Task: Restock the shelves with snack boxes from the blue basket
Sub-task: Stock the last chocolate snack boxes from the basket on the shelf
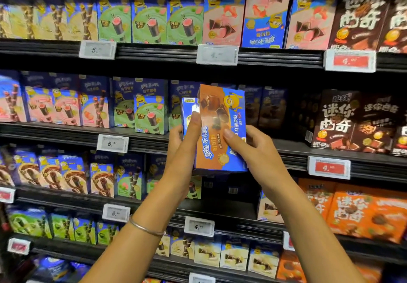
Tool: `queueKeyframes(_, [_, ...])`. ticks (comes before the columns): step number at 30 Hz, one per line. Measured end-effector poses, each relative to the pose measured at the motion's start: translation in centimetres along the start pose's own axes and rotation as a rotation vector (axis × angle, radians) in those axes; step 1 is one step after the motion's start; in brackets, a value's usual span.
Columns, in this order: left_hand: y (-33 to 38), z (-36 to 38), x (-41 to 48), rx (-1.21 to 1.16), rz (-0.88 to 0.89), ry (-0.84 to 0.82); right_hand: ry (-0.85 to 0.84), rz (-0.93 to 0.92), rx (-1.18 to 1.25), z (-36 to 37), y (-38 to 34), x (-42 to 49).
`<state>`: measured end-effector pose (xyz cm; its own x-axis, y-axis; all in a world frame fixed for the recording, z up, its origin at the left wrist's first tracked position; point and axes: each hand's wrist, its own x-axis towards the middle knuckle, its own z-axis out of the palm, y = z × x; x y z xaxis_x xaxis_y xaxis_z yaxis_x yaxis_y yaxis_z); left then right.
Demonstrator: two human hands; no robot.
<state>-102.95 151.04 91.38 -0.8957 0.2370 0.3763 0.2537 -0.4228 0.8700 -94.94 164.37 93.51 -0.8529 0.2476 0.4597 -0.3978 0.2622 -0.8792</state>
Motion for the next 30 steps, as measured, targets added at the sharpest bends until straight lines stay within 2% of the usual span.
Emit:
queueKeyframes(10, [-0.3, -0.1, -0.1, 0.054, -0.061, 0.106, -0.004, 0.070, 0.012, -1.4, -0.7, -0.4])
queueKeyframes(15, [-0.4, -0.6, 0.3, 0.024, -0.063, 0.166, 0.059, 0.013, 0.031, -3.1, -0.6, 0.1])
queueKeyframes(20, [-0.3, -0.9, 0.3, 0.010, -0.085, 0.164, 0.109, 0.039, 0.013, -4.9, -0.3, 1.2])
queueKeyframes(27, [0.1, -1.4, 0.5, 0.008, -0.074, 0.171, 0.242, 0.091, -0.088, -7.9, 0.4, 5.6])
queueKeyframes(30, [0.2, -1.5, 0.5, 0.005, -0.085, 0.156, 0.304, 0.076, -0.234, -8.7, 1.4, 8.6])
